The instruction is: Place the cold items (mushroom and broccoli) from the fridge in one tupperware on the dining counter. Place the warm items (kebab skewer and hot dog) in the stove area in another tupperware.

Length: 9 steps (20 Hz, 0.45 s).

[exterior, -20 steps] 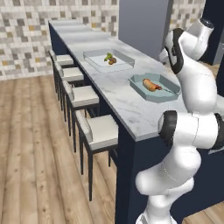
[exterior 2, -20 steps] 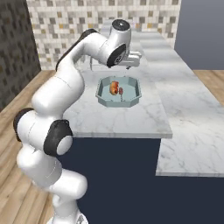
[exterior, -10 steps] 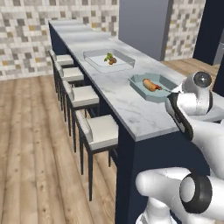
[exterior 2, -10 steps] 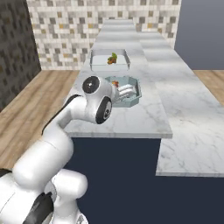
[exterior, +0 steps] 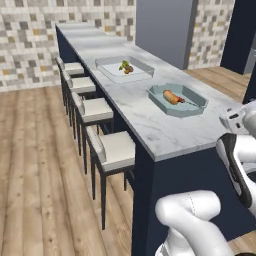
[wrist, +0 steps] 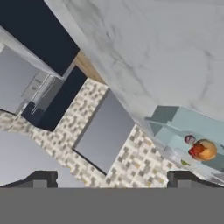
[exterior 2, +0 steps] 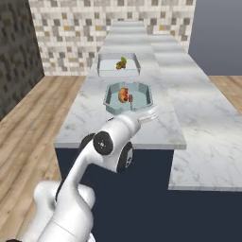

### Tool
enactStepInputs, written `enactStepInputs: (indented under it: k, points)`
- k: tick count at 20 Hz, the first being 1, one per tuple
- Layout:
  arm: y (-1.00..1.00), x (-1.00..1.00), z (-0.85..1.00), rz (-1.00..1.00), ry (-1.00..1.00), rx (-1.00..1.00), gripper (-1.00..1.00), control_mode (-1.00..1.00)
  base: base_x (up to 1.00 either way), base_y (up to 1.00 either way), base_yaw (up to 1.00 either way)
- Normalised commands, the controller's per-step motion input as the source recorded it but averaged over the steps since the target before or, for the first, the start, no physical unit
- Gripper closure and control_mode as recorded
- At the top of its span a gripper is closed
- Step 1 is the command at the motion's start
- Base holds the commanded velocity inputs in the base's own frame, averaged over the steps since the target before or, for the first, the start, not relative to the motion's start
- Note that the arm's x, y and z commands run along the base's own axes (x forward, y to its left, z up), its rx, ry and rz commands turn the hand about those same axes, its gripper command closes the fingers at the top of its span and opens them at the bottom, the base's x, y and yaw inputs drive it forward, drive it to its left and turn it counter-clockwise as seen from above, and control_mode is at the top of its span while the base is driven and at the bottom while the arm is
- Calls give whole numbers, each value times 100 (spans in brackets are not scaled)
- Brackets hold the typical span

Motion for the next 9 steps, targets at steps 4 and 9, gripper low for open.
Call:
enactStepInputs:
  k: [4, 9]
  points:
    - [-95, -100, 52, 6, -24, -22, -100, -100, 0, 0, 0]
    - [-97, -100, 19, 3, -8, -50, -100, -100, 0, 0, 0]
